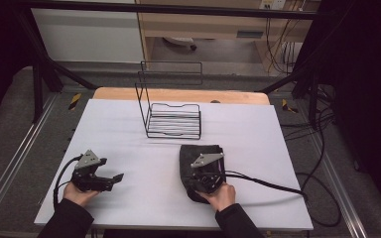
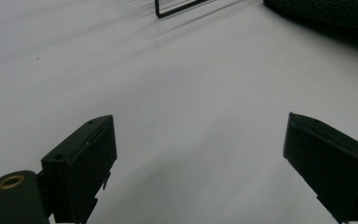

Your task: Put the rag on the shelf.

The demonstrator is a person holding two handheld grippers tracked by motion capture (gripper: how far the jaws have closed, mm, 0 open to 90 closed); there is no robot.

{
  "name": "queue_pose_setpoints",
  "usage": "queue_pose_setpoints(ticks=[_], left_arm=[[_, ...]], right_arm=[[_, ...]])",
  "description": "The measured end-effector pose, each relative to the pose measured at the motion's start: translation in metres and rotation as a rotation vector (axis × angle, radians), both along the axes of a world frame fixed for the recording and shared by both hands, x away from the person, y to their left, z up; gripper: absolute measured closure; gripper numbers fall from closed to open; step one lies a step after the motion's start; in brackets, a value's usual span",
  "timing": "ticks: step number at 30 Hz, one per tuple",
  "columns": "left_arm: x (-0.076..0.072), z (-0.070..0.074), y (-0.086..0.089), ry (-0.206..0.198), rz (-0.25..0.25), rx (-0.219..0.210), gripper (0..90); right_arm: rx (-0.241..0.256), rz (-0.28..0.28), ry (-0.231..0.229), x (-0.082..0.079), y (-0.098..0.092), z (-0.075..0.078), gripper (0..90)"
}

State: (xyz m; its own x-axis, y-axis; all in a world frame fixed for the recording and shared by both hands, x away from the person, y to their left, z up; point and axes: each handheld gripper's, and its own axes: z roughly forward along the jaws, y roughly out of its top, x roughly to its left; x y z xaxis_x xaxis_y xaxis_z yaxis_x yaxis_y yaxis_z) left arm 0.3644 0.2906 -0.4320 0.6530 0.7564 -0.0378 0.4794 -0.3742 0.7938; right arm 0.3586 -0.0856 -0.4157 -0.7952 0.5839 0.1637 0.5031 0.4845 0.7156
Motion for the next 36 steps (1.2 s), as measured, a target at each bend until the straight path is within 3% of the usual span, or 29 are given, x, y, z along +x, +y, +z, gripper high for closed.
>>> queue_pose_setpoints(ticks=[11, 16, 18, 19, 20, 21, 22, 25, 27, 28, 31, 32, 36], left_arm=[[0.0, 0.0, 0.0, 0.002, 0.002, 0.002, 9.5], [0.0, 0.0, 0.0, 0.003, 0.001, 0.005, 9.5], [-0.001, 0.0, 0.0, 0.002, 0.001, 0.003, 9.5], [0.0, 0.0, 0.0, 0.003, 0.002, 0.004, 9.5], [-0.001, 0.0, 0.001, 0.004, 0.002, 0.005, 9.5], [-0.001, 0.0, 0.0, 0.006, 0.003, 0.003, 9.5], [-0.001, 0.0, 0.001, 0.006, 0.003, 0.004, 9.5], [-0.001, 0.0, 0.001, 0.005, 0.004, 0.005, 9.5], [0.0, -0.001, 0.0, 0.008, 0.003, 0.005, 9.5], [0.0, -0.001, 0.0, 0.009, 0.003, 0.005, 9.5], [0.0, -0.001, -0.001, 0.009, 0.001, 0.01, 9.5], [0.0, -0.001, -0.001, 0.01, -0.001, 0.012, 9.6], [0.0, -0.001, -0.001, 0.009, -0.001, 0.015, 9.5]], right_arm=[[0.011, 0.06, 0.015, -0.008, 0.023, -0.002, 84.6], [-0.006, 0.077, 0.026, -0.009, 0.029, -0.01, 82.0], [0.007, 0.08, 0.035, -0.008, 0.029, -0.012, 71.8], [0.052, 0.073, 0.043, -0.008, 0.028, -0.01, 57.1], [0.052, 0.073, 0.043, -0.008, 0.028, -0.01, 57.1], [0.065, 0.046, 0.02, -0.006, 0.022, -0.004, 44.2], [0.069, 0.033, 0.012, -0.005, 0.017, -0.002, 40.1], [0.081, -0.008, -0.007, -0.004, 0.002, 0.003, 33.9], [0.085, -0.069, -0.032, -0.003, -0.019, 0.005, 31.6], [0.072, -0.118, -0.064, -0.005, -0.036, 0.005, 31.8], [0.067, -0.151, -0.062, -0.008, -0.052, 0.003, 34.2], [0.049, -0.168, -0.048, -0.011, -0.062, -0.003, 38.2], [0.005, -0.16, 0.0, -0.014, -0.068, -0.017, 50.8]])
